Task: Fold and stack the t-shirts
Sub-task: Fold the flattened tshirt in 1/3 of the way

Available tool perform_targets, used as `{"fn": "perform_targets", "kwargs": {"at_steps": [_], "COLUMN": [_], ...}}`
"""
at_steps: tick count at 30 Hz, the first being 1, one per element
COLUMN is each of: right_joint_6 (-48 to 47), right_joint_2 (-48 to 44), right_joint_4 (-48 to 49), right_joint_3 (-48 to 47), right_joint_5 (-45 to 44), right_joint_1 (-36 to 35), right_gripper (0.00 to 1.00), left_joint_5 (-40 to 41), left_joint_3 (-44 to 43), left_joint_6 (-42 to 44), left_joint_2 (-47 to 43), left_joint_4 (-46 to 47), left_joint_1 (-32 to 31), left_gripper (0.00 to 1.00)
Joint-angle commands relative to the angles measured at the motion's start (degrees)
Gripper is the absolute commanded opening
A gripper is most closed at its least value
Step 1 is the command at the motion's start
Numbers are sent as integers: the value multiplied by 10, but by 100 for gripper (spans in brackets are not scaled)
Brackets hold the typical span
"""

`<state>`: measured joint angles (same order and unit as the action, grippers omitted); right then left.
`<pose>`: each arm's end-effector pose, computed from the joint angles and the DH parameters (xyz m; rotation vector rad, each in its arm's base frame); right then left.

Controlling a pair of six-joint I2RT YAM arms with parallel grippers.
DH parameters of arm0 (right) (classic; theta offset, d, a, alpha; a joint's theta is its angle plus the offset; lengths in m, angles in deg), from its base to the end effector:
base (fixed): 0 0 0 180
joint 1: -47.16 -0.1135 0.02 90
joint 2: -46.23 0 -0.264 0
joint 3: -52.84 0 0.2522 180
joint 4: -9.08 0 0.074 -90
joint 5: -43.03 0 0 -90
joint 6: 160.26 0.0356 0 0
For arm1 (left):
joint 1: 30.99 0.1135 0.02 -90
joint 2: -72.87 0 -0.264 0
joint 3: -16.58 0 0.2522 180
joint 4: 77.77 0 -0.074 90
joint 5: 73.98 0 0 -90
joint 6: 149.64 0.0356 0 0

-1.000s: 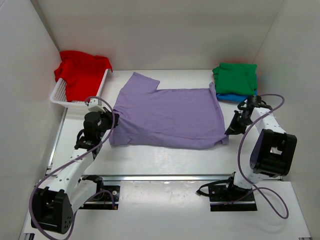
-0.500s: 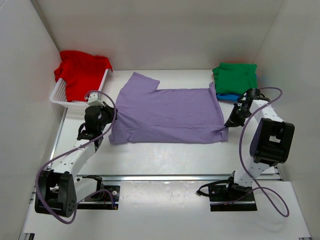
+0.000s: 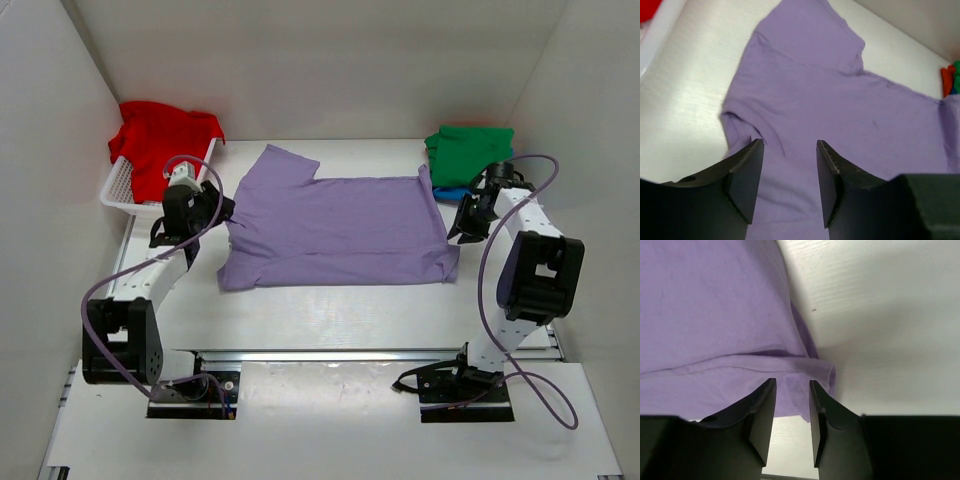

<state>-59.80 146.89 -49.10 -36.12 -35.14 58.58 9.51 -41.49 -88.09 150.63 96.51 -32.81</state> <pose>0.3477 -0.0628 0.2196 0.4767 2.7349 0.2834 0.3000 -0.0136 0.2396 -0.3982 2.0009 -0.4484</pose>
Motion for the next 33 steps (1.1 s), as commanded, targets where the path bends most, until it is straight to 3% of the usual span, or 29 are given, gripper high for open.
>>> {"fn": "perform_targets", "kwargs": {"at_steps": [1,6,10,15,17,21,26,33], "right_joint_6": [-9,1,3,20,22,36,48,62], "right_joint_2": [-63,-130,-160,-151,-132,-85,-60,-20], "right_joint_4": [-15,7,27,80,97,110,131,142], "right_joint_3": [30,131,158,159,157,160,203,237], "right_joint_5": [-32,-15,14,49,56,67,69,69], "right_joint_1": [-9,-9,-26,-79,-104,-123,-171,-259], "right_gripper": [30,31,31,29,29,28,28,28], "left_joint_5": [-70,-20,-12,-6,17,28,50,64], "left_joint_3": [17,124,157,108,77,25,80,145], "left_joint_6": [-8,-32,-44,-54,-42,-28,-32,-7], "left_joint_2": [-48,-142,-133,-31,27,95,50,-23], "left_joint_4": [-99,-147,-102,-54,-80,-176,-196,-247], "left_joint_1": [-3,-35,-36,-66,-79,-83,-64,-50], "left_gripper": [58,62,61,41,37,17,1,0]}}
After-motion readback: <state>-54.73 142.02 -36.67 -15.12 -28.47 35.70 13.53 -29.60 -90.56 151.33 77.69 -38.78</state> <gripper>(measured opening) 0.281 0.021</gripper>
